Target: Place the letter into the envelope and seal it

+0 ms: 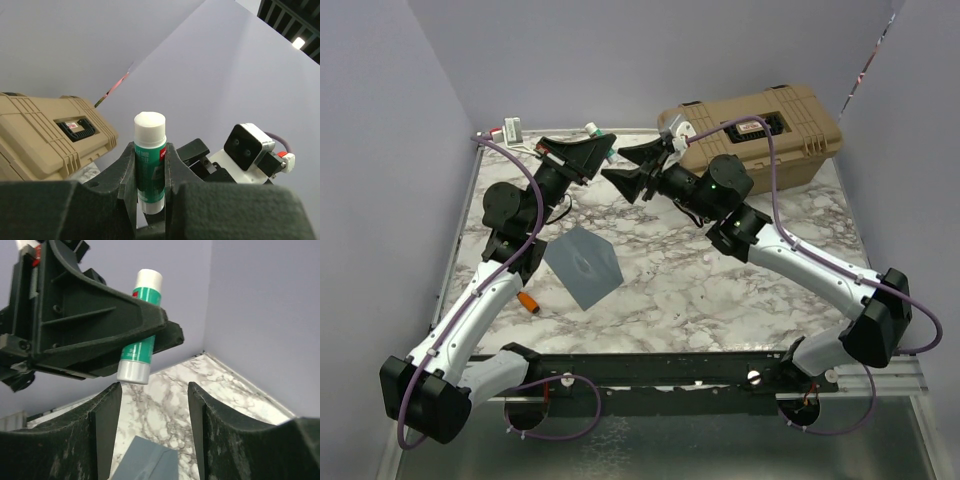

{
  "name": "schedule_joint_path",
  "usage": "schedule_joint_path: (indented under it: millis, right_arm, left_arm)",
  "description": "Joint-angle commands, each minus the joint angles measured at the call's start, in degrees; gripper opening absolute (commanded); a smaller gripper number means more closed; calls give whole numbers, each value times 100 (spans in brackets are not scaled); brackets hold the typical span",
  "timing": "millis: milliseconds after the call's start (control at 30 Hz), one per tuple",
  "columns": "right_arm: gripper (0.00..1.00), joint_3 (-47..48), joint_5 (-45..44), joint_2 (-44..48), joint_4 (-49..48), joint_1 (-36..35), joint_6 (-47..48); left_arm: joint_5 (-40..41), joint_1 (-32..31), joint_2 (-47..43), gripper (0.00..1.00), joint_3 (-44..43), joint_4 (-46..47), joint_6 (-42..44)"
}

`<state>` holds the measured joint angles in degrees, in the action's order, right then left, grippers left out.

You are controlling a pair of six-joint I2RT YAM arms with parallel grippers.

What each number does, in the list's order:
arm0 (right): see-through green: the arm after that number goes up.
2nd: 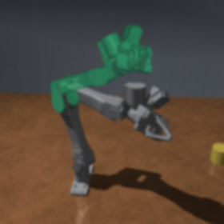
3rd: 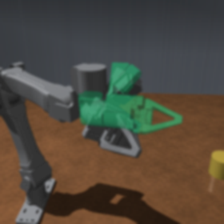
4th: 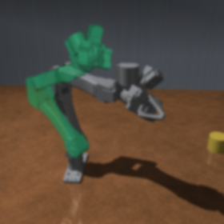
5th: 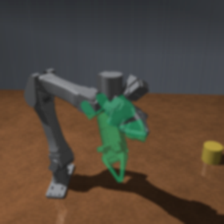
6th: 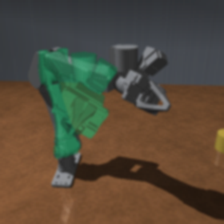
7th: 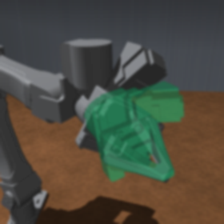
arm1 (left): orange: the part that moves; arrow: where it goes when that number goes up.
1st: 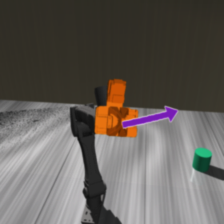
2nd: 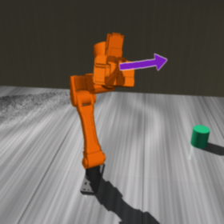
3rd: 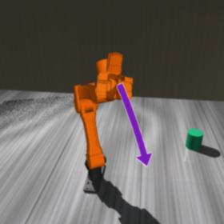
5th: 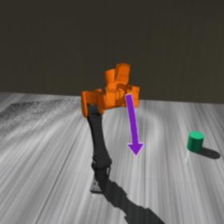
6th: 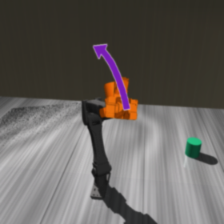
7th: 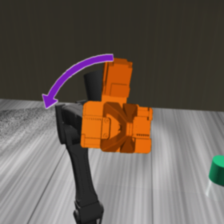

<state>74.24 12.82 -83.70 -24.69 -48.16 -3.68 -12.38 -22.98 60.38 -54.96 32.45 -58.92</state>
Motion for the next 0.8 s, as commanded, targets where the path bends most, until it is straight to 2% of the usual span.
schedule_joint_path:
  millis: [0, 233, 367, 467, 633, 767]
  right_arm:
    - [58, 249, -543, -161, 204, -60, 568]
    - [50, 302, -540, -148, 171, -97, 572]
    - [65, 262, -264, -75, 85, -106, 640]
    - [66, 240, -260, -29, 30, -106, 588]
    - [56, 246, -401, 13, -75, -106, 484]
    - [55, 240, -305, 59, -120, -106, 417]
  left_arm:
    - [28, 9, -74, 0, -115, -10, 66]
    - [-32, 13, -108, 0, -68, -33, 114]
    - [-40, 9, -97, 0, -68, -71, 170]
    - [-43, 13, -92, 0, -68, -86, 200]
    - [-42, 13, -109, 0, -43, -94, 228]
    - [1, 13, -148, 0, -8, -157, 273]
